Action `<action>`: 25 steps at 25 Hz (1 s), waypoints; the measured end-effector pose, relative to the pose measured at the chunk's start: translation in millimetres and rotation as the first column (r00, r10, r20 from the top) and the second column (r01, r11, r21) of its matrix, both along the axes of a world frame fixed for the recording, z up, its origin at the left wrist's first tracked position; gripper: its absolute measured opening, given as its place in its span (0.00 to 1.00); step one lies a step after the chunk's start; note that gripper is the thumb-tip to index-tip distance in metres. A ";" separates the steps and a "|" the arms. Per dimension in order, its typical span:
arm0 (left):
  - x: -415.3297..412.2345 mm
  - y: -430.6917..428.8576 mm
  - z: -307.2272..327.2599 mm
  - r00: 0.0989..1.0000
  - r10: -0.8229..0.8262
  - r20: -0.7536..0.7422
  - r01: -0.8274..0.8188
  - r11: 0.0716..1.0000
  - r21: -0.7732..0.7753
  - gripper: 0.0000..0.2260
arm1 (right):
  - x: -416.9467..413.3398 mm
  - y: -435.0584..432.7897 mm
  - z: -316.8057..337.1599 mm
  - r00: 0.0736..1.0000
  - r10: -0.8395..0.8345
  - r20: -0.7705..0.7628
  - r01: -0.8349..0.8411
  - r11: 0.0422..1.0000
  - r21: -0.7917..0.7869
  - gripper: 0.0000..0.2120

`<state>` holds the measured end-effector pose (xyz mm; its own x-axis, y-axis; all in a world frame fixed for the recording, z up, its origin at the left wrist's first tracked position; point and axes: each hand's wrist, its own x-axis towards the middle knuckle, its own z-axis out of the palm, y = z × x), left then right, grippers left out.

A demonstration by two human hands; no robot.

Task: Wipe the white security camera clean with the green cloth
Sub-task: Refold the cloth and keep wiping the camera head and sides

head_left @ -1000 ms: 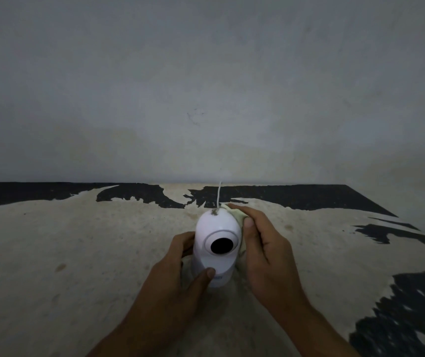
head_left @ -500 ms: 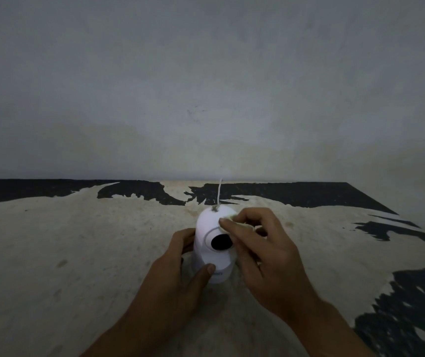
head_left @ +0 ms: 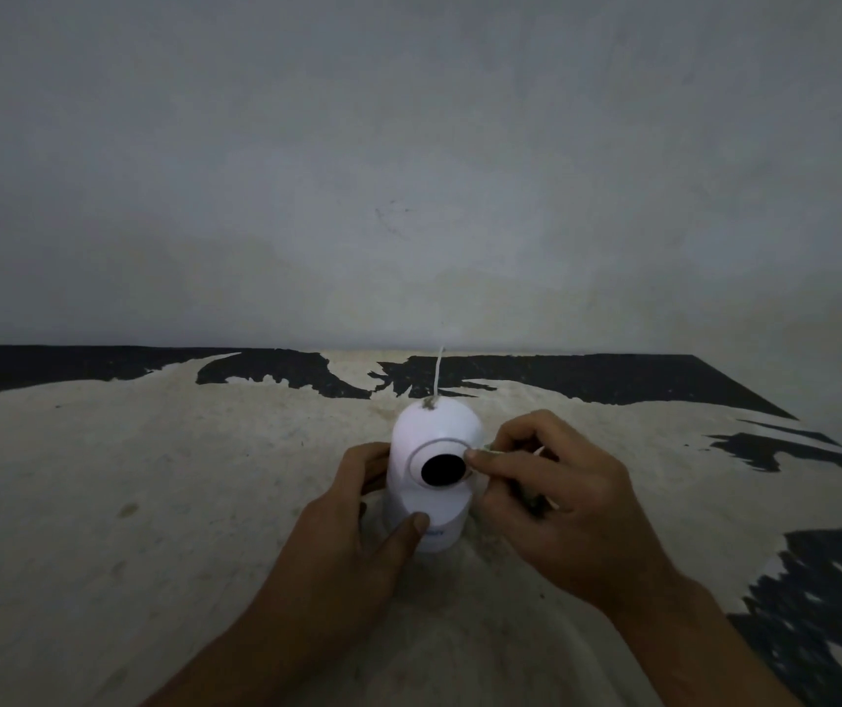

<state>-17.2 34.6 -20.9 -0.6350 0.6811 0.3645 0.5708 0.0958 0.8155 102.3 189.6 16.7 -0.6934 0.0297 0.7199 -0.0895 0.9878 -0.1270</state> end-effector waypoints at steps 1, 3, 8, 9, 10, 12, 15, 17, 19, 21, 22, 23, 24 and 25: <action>0.3 -0.2 0.5 1.000 -0.003 0.004 0.003 1.000 0.002 0.25 | 0.6 1.1 -1.1 1.000 0.004 -0.009 -0.004 1.000 -0.010 0.10; 0.6 -0.4 1.3 1.000 -0.005 0.011 0.005 1.000 0.000 0.25 | 0.2 -0.6 -1.5 0.999 -0.002 -0.053 0.001 1.000 -0.003 0.08; 0.7 0.7 1.2 1.000 0.000 0.019 0.000 1.000 -0.012 0.25 | -5.4 -9.2 -2.3 0.991 0.026 -0.131 -0.027 1.000 -0.010 0.08; 0.5 0.6 0.6 1.000 0.005 0.020 -0.005 1.000 -0.014 0.25 | -5.3 -7.6 -3.6 0.995 0.036 -0.090 -0.038 0.999 -0.020 0.07; 0.6 0.7 0.6 1.000 0.009 0.021 -0.009 1.000 -0.015 0.26 | -4.5 -5.3 -5.4 0.998 0.044 -0.041 -0.045 0.999 -0.024 0.05; 0.7 0.2 0.5 1.000 0.010 0.023 -0.010 1.000 -0.020 0.26 | -2.4 -2.8 -7.4 0.998 0.044 0.042 -0.043 0.999 -0.031 0.03; 0.9 -0.1 0.9 1.000 0.002 0.022 -0.002 1.000 -0.017 0.25 | -2.9 -5.6 -3.4 0.998 0.059 -0.007 -0.059 0.997 -0.047 0.03; 1.0 0.3 1.2 1.000 0.002 0.009 -0.002 1.000 -0.015 0.24 | -4.6 -6.8 -2.1 0.996 0.061 -0.069 -0.066 0.996 -0.065 0.03; 0.9 0.2 0.8 1.000 -0.002 0.004 0.002 1.000 -0.008 0.25 | -6.0 -5.4 -7.9 0.999 0.035 -0.003 -0.035 0.996 -0.086 0.04; 0.8 -0.2 0.8 1.000 -0.009 -0.001 0.009 1.000 -0.001 0.25 | -6.8 -2.4 -14.5 0.997 0.005 0.083 0.004 0.994 -0.111 0.07; 1.2 -0.4 1.3 1.000 -0.009 0.000 0.009 1.000 0.002 0.26 | -7.0 -0.8 -15.5 0.997 0.006 0.074 0.004 0.992 -0.124 0.07; 1.4 -0.9 1.7 1.000 -0.007 0.004 0.007 1.000 0.000 0.26 | -7.0 0.1 -14.8 1.000 0.011 0.029 -0.007 0.990 -0.140 0.06; 1.6 -1.1 2.4 1.000 -0.007 0.007 0.007 1.000 -0.001 0.26 | -7.1 -0.5 -11.9 0.999 0.011 -0.040 -0.017 0.987 -0.163 0.05; 1.8 -1.5 2.7 1.000 -0.009 0.006 0.009 1.000 -0.002 0.26 | -7.4 -1.1 -9.0 0.994 -0.004 -0.114 -0.018 0.982 -0.187 0.04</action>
